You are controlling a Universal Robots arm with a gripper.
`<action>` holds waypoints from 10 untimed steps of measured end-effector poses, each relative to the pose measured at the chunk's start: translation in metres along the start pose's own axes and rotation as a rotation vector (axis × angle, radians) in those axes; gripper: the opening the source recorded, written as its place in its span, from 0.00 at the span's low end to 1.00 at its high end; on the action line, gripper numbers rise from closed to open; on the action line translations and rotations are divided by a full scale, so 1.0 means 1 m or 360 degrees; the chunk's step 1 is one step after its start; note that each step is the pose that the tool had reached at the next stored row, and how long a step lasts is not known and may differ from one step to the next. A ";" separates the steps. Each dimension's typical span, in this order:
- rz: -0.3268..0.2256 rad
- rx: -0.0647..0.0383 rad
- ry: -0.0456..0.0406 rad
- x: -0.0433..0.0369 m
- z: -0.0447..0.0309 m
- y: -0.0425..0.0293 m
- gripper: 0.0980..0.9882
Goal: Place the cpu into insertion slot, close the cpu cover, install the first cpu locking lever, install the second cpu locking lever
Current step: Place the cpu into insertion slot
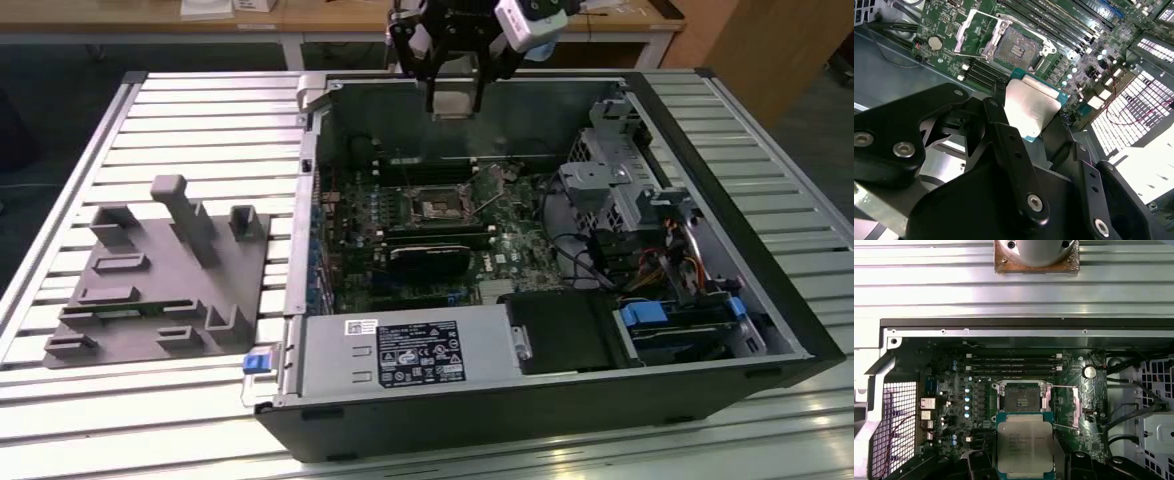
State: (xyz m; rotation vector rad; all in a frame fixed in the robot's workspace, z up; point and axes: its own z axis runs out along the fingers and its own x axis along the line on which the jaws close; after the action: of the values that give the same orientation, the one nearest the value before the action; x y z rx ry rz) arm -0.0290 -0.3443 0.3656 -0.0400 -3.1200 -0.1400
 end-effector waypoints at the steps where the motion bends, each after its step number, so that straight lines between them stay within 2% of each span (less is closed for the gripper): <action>1: 0.0000 0.0000 0.0000 0.0000 0.0009 -0.0001 0.49; 10: 0.0000 0.0000 0.0000 -0.0002 0.0130 -0.0012 0.49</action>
State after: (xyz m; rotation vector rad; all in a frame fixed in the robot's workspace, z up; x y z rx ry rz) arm -0.0290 -0.3443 0.3525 -0.0400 -3.1200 -0.1402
